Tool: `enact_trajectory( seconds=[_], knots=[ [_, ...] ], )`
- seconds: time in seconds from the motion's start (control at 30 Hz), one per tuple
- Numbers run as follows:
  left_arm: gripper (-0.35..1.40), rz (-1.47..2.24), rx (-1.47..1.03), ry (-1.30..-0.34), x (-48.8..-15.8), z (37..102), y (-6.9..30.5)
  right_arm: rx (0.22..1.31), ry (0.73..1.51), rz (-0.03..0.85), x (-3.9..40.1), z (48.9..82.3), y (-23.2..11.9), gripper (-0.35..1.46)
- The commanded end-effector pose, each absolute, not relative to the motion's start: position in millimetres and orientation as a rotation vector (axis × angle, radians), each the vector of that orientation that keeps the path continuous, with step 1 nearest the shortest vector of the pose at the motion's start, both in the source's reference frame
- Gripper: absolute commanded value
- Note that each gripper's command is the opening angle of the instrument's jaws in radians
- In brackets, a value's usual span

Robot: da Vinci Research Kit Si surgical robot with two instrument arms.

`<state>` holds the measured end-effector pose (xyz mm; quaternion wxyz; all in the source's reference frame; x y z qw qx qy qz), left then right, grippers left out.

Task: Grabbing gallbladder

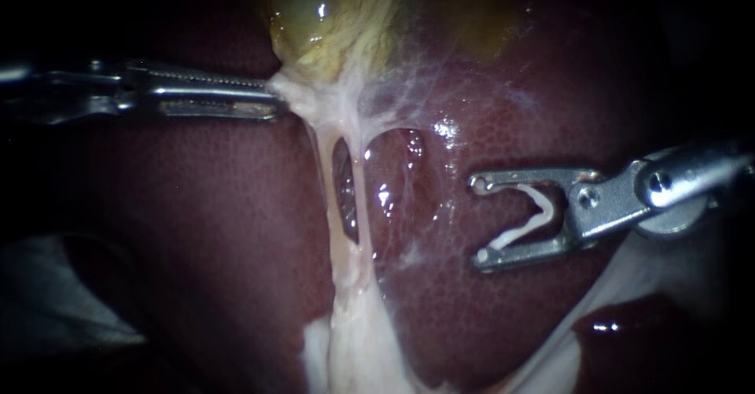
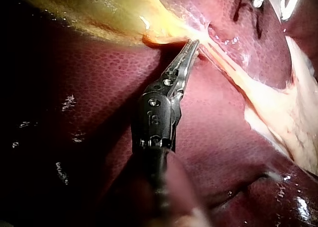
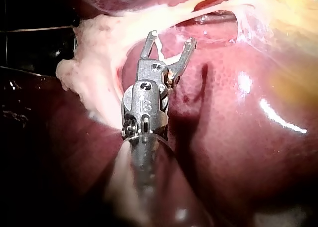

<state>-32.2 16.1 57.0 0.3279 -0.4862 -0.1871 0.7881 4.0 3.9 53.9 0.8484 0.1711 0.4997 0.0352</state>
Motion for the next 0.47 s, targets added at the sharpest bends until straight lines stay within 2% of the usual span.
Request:
enact_trajectory(
  seconds=[0.03,0.47],
  knots=[
    [-0.35,2.062,-1.274,-0.488,-32.1,57.1,16.1,0.361,1.053,0.074,4.0,53.9,3.9,0.46],
    [-0.35,2.063,-1.273,-0.485,-32.2,57.4,16.0,0.361,1.053,0.074,4.0,53.9,3.8,0.46]
  ],
)
